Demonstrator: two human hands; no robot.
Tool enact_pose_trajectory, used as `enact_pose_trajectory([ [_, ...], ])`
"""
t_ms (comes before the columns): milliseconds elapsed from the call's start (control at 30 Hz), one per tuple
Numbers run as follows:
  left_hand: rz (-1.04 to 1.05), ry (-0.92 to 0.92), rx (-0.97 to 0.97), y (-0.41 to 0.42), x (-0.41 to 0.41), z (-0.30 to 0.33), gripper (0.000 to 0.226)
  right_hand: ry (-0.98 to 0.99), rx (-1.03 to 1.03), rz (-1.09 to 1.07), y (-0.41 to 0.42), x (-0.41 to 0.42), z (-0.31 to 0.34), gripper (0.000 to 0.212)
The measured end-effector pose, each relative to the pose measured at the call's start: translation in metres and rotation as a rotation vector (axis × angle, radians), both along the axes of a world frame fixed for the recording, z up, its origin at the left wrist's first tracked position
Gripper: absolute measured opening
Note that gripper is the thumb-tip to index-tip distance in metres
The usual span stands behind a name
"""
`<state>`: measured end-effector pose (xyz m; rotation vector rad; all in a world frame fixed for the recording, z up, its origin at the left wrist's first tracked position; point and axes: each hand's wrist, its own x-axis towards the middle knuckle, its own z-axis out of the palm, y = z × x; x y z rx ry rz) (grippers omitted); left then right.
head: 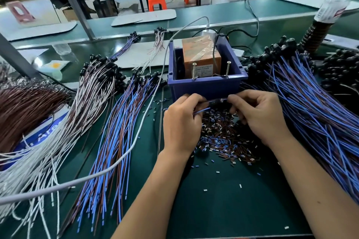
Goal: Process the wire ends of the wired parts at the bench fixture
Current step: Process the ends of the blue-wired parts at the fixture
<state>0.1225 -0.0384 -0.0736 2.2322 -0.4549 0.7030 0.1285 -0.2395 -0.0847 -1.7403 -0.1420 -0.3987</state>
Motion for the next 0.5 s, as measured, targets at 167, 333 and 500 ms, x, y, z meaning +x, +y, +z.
enact_pose_trajectory([
  [167, -0.096, -0.006, -0.053, -0.0036, 0.0033, -0.0046, 0.02, 0.006, 0.033, 0.072, 0.0055, 0.0001, 0.0017, 0.017],
  [333, -0.131, -0.036, -0.13, -0.004, 0.0084, -0.0058, 0.001, 0.019, 0.033, 0.113, 0.0071, -0.0007, 0.0016, 0.015],
  [500, -0.114, -0.031, -0.184, -0.0026, 0.0071, -0.0043, 0.007, 0.012, 0.175, 0.037, 0.001, -0.0033, 0.0073, 0.017],
])
